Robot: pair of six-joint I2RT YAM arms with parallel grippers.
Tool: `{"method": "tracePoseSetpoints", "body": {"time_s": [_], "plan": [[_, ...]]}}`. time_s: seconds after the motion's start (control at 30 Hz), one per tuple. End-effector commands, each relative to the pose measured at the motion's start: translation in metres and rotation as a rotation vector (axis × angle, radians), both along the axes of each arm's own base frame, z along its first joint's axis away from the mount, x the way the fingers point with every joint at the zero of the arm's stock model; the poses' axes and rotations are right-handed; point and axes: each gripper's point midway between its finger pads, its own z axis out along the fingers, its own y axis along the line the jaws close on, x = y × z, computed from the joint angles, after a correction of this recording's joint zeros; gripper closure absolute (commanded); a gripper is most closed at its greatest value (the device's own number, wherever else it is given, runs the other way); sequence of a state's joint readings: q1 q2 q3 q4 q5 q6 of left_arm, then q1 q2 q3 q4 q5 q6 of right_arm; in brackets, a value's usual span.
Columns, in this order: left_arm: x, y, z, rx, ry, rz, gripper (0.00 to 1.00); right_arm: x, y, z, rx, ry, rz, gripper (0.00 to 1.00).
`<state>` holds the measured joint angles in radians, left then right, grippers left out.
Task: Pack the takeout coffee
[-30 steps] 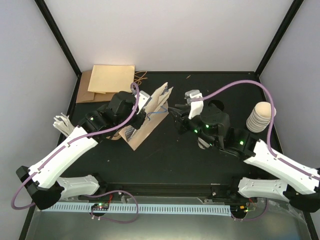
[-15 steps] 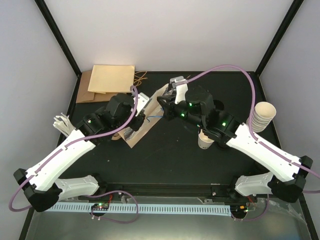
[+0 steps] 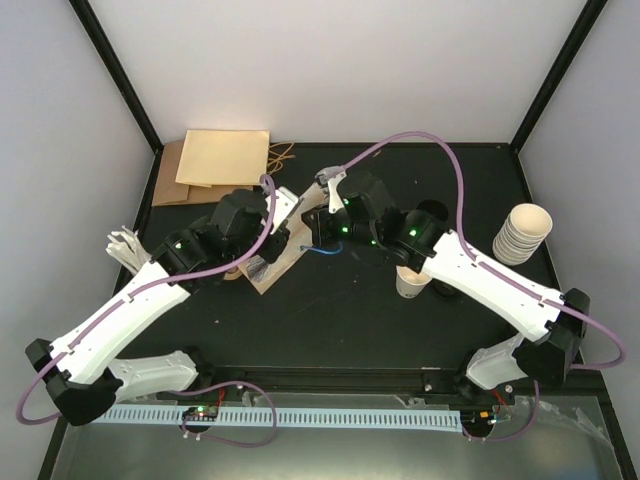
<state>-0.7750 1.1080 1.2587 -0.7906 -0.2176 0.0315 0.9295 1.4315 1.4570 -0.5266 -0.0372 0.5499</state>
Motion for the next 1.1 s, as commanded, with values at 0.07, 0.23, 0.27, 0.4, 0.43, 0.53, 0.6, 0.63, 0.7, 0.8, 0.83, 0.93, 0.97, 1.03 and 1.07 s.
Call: {"method": "tracePoseSetpoints", "body": {"time_s": [0.07,0.23,0.27,0.4,0.43,0.53,0.6,0.63,0.7,0.8,0.83,0.93,0.97,1.03,1.07], "plan": [[0.001,0.004,0.021,-0.025,-0.090,0.010,0.98,-0.005,-0.005,-0.027,-0.024,0.095,-0.027,0.99],[0.000,0.001,0.023,-0.035,-0.099,0.000,0.98,-0.003,-0.012,-0.057,-0.060,0.166,-0.089,0.99],[-0.001,0.000,0.023,-0.038,-0.101,0.000,0.98,-0.003,-0.013,-0.063,-0.067,0.178,-0.098,0.99],[-0.002,-0.003,0.020,-0.048,-0.098,-0.001,0.98,-0.006,-0.017,-0.091,-0.084,0.229,-0.122,0.99],[-0.002,-0.004,0.020,-0.053,-0.098,-0.004,0.98,-0.007,-0.017,-0.098,-0.085,0.240,-0.121,0.99],[-0.003,-0.009,0.011,-0.049,-0.088,-0.022,0.99,-0.012,-0.017,-0.113,-0.086,0.266,-0.115,0.99],[-0.003,-0.013,0.003,-0.046,-0.075,-0.033,0.98,-0.013,-0.019,-0.124,-0.089,0.282,-0.122,0.99],[-0.003,-0.015,-0.001,-0.046,-0.064,-0.038,0.99,-0.014,-0.019,-0.129,-0.088,0.286,-0.124,0.99],[-0.005,-0.022,-0.007,-0.054,-0.037,-0.048,0.98,-0.014,-0.022,-0.140,-0.090,0.296,-0.141,0.99],[-0.012,-0.034,-0.019,-0.059,0.007,-0.075,0.98,-0.013,-0.026,-0.154,-0.088,0.309,-0.170,0.99],[-0.013,-0.037,-0.022,-0.057,0.017,-0.078,0.98,-0.014,-0.027,-0.158,-0.086,0.315,-0.175,0.99],[-0.017,-0.046,-0.031,-0.044,0.054,-0.083,0.98,-0.016,-0.027,-0.169,-0.064,0.333,-0.185,0.99],[-0.017,-0.048,-0.034,-0.042,0.066,-0.081,0.98,-0.017,-0.027,-0.172,-0.054,0.339,-0.185,0.99],[-0.019,-0.052,-0.036,-0.046,0.081,-0.078,0.98,-0.018,-0.026,-0.177,-0.034,0.347,-0.185,0.99],[-0.019,-0.054,-0.037,-0.046,0.087,-0.077,0.98,-0.019,-0.027,-0.180,-0.027,0.351,-0.187,0.99]]}}
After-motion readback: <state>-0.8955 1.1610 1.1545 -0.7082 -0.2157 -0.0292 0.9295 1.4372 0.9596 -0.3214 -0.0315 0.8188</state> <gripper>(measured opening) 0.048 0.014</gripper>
